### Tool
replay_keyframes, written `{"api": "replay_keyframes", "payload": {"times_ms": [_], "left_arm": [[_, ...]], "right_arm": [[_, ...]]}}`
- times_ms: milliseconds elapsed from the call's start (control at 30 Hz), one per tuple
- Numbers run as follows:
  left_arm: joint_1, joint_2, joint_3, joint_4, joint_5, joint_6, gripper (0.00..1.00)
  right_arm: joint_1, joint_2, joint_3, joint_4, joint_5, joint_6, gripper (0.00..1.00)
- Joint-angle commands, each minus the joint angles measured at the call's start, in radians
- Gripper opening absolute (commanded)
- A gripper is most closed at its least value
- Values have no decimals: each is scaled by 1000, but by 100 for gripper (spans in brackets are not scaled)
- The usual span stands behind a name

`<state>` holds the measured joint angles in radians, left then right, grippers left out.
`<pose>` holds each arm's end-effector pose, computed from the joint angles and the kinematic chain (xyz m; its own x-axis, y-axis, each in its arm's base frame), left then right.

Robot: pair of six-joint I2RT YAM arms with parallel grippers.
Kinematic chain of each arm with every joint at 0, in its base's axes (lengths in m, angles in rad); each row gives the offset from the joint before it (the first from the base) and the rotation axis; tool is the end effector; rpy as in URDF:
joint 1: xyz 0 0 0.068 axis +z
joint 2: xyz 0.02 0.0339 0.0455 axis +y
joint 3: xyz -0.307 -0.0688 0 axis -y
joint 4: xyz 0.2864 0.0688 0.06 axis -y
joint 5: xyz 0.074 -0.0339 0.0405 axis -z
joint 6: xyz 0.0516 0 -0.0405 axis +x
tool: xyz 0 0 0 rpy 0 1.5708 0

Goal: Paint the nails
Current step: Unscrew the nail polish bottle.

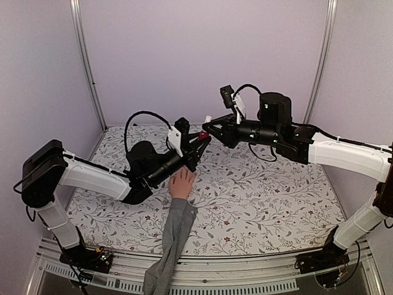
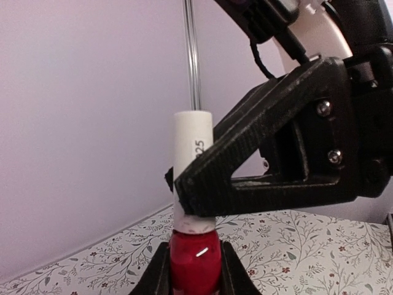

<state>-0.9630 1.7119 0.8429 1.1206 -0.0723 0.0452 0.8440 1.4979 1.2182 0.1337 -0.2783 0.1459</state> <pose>0.2403 -0.3389 0.2687 0.1772 -0.1758 -0.9683 0.7716 0.6356 0.0258 0.2630 0.3171 0.3803 -0.2264 -0.0442 -0.9730 -0.8756 0.4470 0.1834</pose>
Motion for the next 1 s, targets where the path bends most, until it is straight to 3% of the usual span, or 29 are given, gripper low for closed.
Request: {"api": "replay_keyframes", "payload": {"times_ms": [0, 667, 900, 967], "left_arm": [[1, -24, -22, 28, 189, -25, 0], [63, -10, -45, 192, 603, -190, 0], [61, -17, -49, 183, 550, -172, 0], [55, -21, -47, 153, 483, -147, 0]], "right_arm": [[20, -25, -7, 35, -131, -42, 0], [20, -41, -26, 46, -264, -101, 0], [20, -51, -33, 57, -175, -83, 1], [20, -49, -28, 57, -118, -55, 12]]}}
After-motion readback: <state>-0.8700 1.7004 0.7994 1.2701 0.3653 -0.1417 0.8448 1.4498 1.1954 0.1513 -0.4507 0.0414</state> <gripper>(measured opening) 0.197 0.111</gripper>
